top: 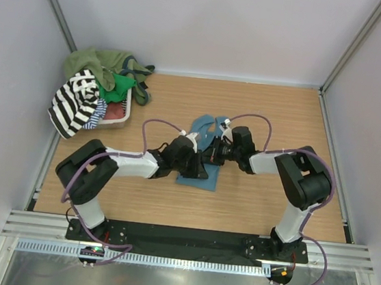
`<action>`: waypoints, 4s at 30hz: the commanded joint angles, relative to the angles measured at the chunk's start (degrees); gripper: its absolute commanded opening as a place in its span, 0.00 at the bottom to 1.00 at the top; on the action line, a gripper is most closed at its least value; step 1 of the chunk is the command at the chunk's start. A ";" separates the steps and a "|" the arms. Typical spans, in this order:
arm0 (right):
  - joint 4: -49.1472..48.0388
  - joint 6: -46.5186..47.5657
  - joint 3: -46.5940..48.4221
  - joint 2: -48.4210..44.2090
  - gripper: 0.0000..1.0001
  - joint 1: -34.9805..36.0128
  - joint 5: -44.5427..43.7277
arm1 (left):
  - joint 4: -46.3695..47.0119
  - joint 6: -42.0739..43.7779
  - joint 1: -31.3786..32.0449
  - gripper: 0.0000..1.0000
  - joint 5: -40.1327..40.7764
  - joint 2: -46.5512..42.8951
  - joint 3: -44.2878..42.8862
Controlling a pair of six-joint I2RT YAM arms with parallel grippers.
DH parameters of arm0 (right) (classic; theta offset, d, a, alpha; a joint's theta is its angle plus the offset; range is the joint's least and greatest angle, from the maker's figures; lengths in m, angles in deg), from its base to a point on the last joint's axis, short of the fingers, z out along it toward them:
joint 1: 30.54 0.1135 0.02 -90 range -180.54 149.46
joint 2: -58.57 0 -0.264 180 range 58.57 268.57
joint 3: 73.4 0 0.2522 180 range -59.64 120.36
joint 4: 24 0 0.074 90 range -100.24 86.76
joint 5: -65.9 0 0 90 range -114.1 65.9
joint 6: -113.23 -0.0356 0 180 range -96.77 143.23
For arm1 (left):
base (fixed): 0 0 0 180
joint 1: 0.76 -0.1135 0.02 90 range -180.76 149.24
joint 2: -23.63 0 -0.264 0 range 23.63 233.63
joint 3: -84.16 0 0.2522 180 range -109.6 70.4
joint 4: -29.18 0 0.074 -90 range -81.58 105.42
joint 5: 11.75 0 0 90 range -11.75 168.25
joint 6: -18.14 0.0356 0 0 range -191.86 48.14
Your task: Fold and stack the tank tops
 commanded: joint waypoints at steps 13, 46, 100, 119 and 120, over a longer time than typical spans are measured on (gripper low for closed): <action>-12.42 -5.08 3.07 11.67 0.01 -2.75 2.37 | 12.67 -4.71 3.72 0.25 1.99 7.80 7.41; 45.14 14.43 9.84 -18.47 0.49 -3.63 -35.07 | -31.18 -1.02 11.03 0.67 30.46 -19.89 0.46; 52.79 15.41 45.26 9.47 0.56 -1.08 -44.05 | -18.43 -12.63 15.77 0.44 30.81 -21.83 15.33; 50.77 7.84 54.84 21.60 0.57 -0.91 -40.44 | -16.69 -7.70 12.87 0.48 26.34 -11.73 7.76; 50.51 7.76 55.28 22.39 0.53 -0.99 -40.09 | -16.60 -7.78 12.87 0.46 26.08 -11.29 7.50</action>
